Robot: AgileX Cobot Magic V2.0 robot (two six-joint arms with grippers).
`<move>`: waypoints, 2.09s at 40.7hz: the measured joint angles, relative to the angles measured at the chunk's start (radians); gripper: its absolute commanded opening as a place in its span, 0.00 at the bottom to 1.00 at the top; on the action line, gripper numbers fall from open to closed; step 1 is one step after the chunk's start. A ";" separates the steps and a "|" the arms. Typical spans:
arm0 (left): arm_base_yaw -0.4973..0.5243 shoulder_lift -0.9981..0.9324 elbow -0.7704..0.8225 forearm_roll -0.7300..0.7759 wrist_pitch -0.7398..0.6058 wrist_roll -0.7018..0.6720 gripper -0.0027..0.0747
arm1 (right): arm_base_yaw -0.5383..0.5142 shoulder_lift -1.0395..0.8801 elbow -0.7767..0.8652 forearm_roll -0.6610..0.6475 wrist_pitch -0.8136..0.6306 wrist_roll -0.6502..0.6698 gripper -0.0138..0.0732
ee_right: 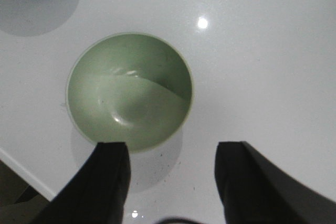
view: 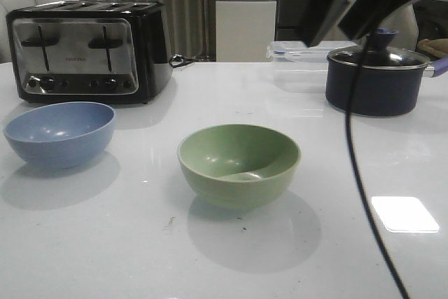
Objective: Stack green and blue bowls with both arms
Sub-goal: 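Open the right gripper and raise it away from the green bowl, then lower the left gripper onto the rim of the light blue bowl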
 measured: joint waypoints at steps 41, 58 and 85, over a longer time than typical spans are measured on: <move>-0.095 0.400 -0.104 -0.033 -0.054 0.023 0.83 | 0.000 -0.613 0.381 0.000 0.018 -0.009 0.71; -0.104 0.913 -0.372 -0.070 -0.085 0.026 0.71 | 0.000 -0.613 0.381 0.000 0.018 -0.009 0.71; -0.065 1.277 -0.598 -0.084 -0.109 0.024 0.39 | 0.000 -0.613 0.381 0.000 0.018 -0.009 0.71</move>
